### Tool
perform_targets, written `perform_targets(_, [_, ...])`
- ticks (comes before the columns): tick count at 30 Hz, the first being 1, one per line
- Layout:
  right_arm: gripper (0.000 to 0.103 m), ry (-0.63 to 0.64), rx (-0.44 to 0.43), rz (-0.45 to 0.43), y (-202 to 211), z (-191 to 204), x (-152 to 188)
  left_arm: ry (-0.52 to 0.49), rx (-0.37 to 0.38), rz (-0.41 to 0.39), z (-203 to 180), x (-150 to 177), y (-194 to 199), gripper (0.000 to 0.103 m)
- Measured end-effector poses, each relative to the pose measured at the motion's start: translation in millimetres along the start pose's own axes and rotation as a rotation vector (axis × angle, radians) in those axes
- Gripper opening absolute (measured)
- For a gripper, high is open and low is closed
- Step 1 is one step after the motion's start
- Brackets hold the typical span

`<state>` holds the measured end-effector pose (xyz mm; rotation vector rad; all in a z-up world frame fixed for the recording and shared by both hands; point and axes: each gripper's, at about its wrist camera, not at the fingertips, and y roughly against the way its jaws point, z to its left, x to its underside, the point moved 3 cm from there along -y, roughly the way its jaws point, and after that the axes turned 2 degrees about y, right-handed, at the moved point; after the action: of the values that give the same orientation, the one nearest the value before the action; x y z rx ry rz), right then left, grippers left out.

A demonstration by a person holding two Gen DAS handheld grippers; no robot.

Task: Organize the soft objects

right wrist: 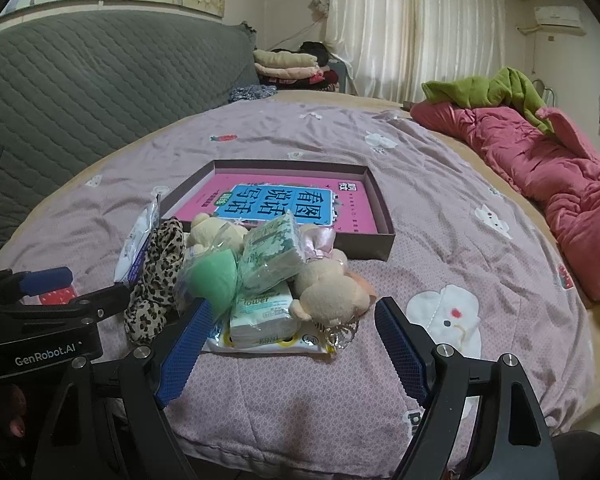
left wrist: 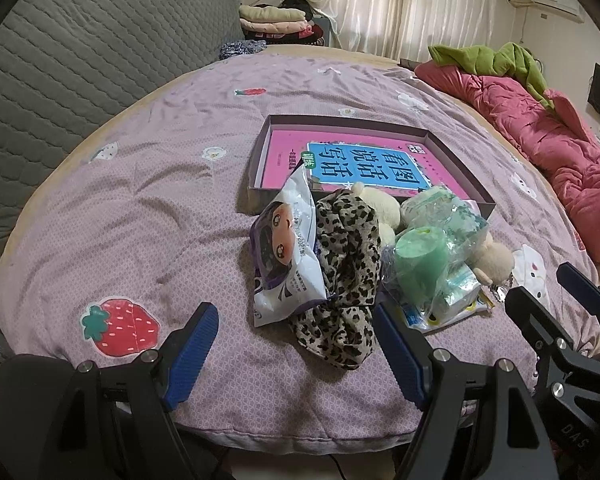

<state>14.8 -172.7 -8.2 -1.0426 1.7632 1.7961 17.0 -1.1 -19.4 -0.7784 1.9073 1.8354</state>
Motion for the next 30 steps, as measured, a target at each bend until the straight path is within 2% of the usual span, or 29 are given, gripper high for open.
perform_targets(10, [0.084, 0.003, -0.008, 0.003, -0.4, 0.1, -0.3, 0.002, -0.006, 0.001, -0.5, 1.0, 0.9, 0.079])
perform_targets(30, [0.084, 0.092, -0.096, 0.008, -12.1, 34.5, -4.1, 0.117, 0.031, 0.030, 34.3, -14.8, -15.1, 0.079])
